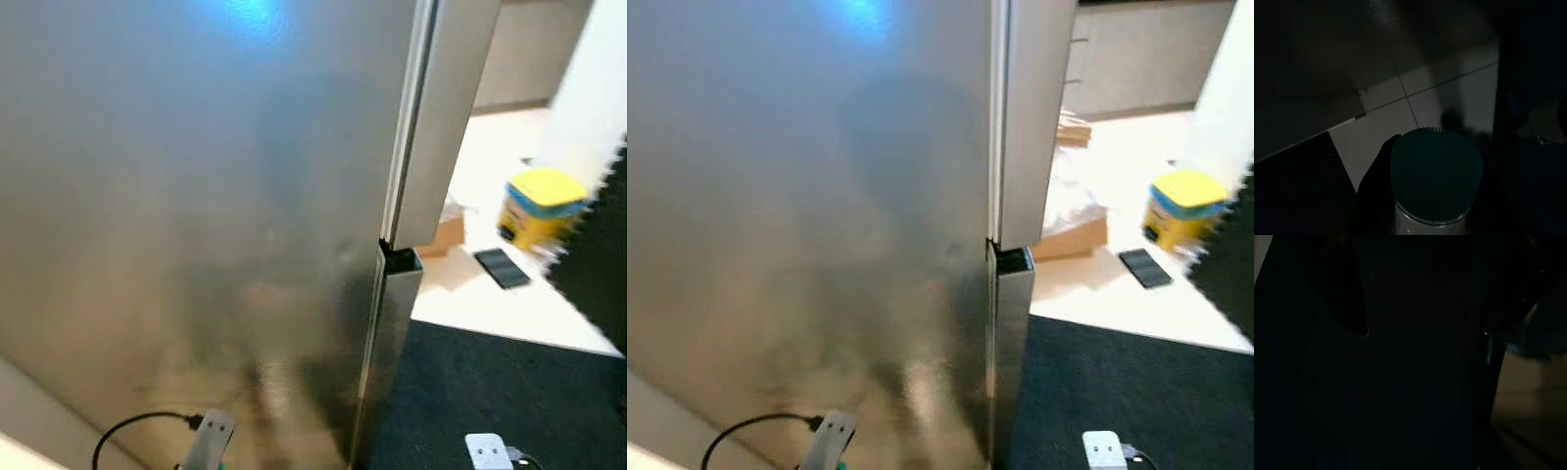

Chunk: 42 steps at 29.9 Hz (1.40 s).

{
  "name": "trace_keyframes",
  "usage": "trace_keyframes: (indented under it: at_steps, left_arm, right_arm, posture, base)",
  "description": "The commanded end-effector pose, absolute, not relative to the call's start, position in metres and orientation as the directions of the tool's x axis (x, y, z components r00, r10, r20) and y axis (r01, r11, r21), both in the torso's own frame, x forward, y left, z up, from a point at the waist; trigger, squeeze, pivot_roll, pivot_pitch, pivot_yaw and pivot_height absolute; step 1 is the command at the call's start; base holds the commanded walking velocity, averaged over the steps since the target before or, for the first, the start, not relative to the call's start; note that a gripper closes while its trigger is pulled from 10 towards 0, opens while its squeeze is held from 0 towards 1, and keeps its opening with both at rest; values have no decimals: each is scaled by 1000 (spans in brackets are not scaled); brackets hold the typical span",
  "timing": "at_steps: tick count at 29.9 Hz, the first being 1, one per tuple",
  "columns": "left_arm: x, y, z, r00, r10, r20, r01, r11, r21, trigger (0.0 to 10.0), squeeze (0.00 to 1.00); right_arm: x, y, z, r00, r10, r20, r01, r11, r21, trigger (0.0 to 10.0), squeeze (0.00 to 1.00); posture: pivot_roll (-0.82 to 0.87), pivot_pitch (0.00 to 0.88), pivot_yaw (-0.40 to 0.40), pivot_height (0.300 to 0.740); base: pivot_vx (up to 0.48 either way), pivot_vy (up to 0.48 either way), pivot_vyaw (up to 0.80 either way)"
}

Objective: Restocking fridge

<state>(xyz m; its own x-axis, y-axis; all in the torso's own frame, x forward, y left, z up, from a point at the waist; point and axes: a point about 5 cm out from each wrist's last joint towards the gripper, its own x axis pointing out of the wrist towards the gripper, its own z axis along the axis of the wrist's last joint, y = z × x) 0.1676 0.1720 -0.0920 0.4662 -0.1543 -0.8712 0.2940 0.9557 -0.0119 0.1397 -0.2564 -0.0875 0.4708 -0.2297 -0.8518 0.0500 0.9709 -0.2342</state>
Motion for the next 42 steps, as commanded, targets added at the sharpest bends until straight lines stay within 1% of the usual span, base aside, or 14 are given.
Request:
trace_keyframes:
  at_steps: [1,13,19,22,32,34,37,39,40,41,42]
  left_arm:
    - [165,176,-93,456,-141,-879,287,958,-5,10000,0]
    - [167,173,-92,459,-152,-875,295,956,-11,10000,0]
    - [165,172,-93,450,-162,-878,298,954,-24,10000,0]
    - [164,173,-94,453,-152,-878,276,961,-24,10000,0]
    - [164,175,-93,453,-152,-879,281,960,-21,10000,0]
    - [164,174,-93,453,-154,-878,284,959,-21,10000,0]
    - [164,174,-93,453,-155,-878,286,958,-21,10000,0]
    - [165,174,-93,453,-161,-877,291,956,-26,10000,0]
    - [165,174,-93,453,-161,-877,291,956,-26,10000,0]
    - [165,174,-93,452,-164,-877,294,956,-27,10000,0]
    - [165,174,-93,452,-165,-877,295,955,-28,10000,0]
  right_arm:
    - [135,-252,-91,459,-214,-862,45,975,-218,10000,0]
    - [135,-253,-90,458,-211,-863,33,975,-221,10000,0]
    - [133,-253,-91,454,-213,-865,34,974,-222,10000,0]
    - [132,-253,-91,451,-212,-867,34,975,-220,10000,0]
    - [132,-256,-90,458,-225,-860,56,973,-225,10000,0]
    - [137,-260,-87,488,-236,-841,75,971,-229,10000,0]
    - [141,-263,-84,507,-241,-827,83,969,-231,10000,0]
    - [161,-264,-71,648,-151,-747,107,989,-107,10000,0]
    - [161,-264,-71,648,-151,-747,107,989,-107,10000,0]
    - [167,-264,-66,694,-115,-710,102,993,-61,10000,0]
    - [171,-265,-64,719,-95,-688,96,995,-37,10000,0]
  posture:
    - [-65,0,65,740]
    - [-73,0,65,740]
    - [-72,0,63,740]
    - [-70,0,63,740]
    - [-72,0,65,740]
    - [-80,0,72,740]
    - [-80,0,72,740]
    - [-99,0,92,740]
    - [-99,0,92,740]
    - [-99,0,92,740]
    - [-99,0,92,740]
  base:
    - [0,0,0]
    - [0,0,0]
    - [0,-480,0]
    - [0,0,0]
    - [0,0,0]
    - [0,0,0]
    - [0,0,0]
    - [0,0,0]
    - [0,0,0]
    - [0,0,0]
    - [0,0,0]
